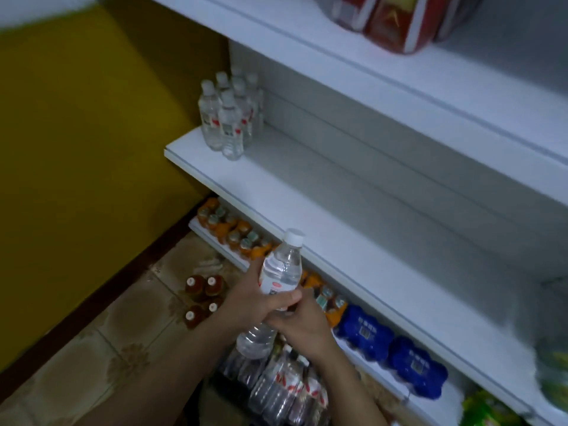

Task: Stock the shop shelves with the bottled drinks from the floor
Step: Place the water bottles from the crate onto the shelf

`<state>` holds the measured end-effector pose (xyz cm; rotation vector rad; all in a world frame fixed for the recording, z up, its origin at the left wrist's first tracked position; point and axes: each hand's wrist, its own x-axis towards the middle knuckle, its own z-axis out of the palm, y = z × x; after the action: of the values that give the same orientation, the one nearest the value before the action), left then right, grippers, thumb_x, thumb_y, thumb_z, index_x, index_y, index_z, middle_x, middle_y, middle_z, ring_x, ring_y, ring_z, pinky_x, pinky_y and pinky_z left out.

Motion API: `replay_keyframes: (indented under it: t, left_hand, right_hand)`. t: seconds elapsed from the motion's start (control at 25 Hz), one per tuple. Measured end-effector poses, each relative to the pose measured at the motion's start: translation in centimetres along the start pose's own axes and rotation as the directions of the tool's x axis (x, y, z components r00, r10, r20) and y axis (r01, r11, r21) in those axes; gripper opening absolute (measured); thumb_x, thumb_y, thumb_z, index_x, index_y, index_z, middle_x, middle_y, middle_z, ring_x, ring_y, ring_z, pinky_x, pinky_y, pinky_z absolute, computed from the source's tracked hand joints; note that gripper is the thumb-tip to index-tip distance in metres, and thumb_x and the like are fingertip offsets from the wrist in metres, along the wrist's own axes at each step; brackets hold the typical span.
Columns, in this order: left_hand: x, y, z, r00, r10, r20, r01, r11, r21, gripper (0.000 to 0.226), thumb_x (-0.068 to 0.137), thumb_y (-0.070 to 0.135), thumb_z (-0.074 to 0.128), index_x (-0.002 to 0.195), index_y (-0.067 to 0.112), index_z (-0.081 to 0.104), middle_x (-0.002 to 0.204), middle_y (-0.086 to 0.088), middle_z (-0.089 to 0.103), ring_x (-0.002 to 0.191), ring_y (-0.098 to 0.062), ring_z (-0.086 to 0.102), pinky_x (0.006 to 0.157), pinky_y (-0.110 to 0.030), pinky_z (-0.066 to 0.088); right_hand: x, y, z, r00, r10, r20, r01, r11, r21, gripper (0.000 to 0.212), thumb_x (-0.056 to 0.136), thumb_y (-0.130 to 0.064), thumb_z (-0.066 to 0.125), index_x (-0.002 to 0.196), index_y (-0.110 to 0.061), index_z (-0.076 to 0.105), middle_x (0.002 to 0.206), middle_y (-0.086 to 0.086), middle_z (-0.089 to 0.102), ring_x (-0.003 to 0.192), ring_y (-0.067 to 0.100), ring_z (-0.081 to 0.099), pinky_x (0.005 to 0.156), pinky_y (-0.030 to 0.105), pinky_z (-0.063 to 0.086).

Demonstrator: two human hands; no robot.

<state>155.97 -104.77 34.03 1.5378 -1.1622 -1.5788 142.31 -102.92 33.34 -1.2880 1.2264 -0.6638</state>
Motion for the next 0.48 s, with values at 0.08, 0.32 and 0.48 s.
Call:
replay_keyframes:
  t: [0.08,0.32,0.48]
  left_hand:
    - [1.4,1.2,-2.3,0.999,0.034,-0.012,-0.034,0.999,0.010,0.072,0.054,0.037,0.089,0.116,0.033,0.052,0.104,0.007,0.071,0.097,-0.009,0.068,0.089,-0.035,0.054]
    - [9.6,3.4,-10.9,0.991,0.113,0.078,-0.113,0.994,-0.004,0.067,0.062,0.015,0.091,0.114,0.031,0.053,0.109,0.008,0.068,0.103,-0.010,0.065,0.086,-0.029,0.055]
    - [17.0,3.9,-16.0,0.980,0.139,0.141,-0.133,0.990,-0.049,0.068,0.063,0.016,0.089,0.117,0.030,0.051,0.114,0.006,0.065,0.109,-0.014,0.062,0.091,-0.036,0.054]
  right_hand:
    - [2.2,-1.8,0.5,0.999,-0.023,-0.029,0.022,0.999,-0.047,0.060,0.076,-0.021,0.080,0.129,-0.033,0.053,0.118,-0.015,0.067,0.105,0.000,0.065,0.089,0.025,0.054]
    - [12.9,-5.2,3.1,0.994,-0.005,-0.106,-0.014,0.985,-0.171,0.064,0.074,-0.028,0.084,0.123,-0.035,0.044,0.110,-0.023,0.062,0.095,-0.004,0.063,0.074,0.014,0.050]
    - [20.9,-6.1,4.8,0.978,-0.032,-0.205,-0.021,0.967,-0.253,0.063,0.075,-0.021,0.084,0.127,-0.026,0.049,0.106,-0.029,0.059,0.092,-0.018,0.057,0.068,0.004,0.046]
